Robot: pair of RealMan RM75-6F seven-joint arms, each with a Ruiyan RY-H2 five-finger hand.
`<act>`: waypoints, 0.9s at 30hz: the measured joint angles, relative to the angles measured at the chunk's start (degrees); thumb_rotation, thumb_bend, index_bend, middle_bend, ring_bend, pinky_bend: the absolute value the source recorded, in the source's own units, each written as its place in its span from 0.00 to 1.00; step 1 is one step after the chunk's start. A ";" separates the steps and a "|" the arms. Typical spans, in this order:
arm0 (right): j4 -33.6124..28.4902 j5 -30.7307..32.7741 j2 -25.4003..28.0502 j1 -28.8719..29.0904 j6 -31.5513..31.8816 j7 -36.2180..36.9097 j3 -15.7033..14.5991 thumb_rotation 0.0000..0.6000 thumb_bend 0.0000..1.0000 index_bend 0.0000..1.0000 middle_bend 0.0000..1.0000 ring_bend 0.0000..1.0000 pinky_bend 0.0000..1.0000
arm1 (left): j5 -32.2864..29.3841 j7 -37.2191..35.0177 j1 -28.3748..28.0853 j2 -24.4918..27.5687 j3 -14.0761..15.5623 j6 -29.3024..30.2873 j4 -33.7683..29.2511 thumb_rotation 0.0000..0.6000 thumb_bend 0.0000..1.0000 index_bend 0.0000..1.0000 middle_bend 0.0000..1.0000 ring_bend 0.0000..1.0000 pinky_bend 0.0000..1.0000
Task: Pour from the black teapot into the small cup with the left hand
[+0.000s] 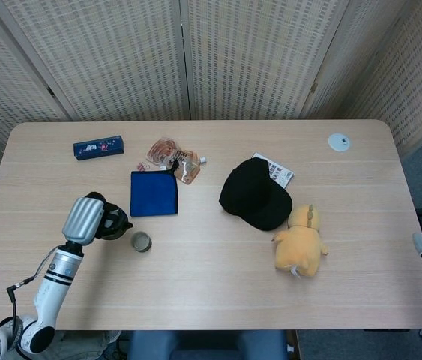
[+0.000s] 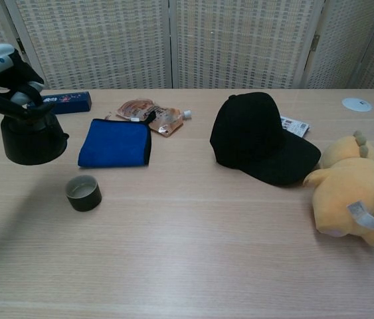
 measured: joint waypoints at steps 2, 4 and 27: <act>0.00 0.04 -0.03 0.06 -0.09 -0.09 0.01 1.00 0.27 0.14 0.21 0.08 0.07 | -0.30 -0.01 -0.05 0.03 -0.05 -0.26 0.06 0.96 0.40 0.91 1.00 0.92 0.30; -0.01 0.05 -0.04 0.08 -0.13 -0.15 0.01 1.00 0.27 0.14 0.21 0.08 0.07 | -0.60 0.07 -0.11 0.09 -0.06 -0.56 0.18 0.96 0.40 0.91 1.00 0.92 0.27; -0.02 0.77 -0.03 0.67 -1.09 -0.59 0.25 1.00 0.27 0.14 0.21 0.08 0.07 | -6.47 -8.56 -0.74 -1.06 -1.78 -6.39 9.73 0.39 0.34 0.90 1.00 0.91 0.16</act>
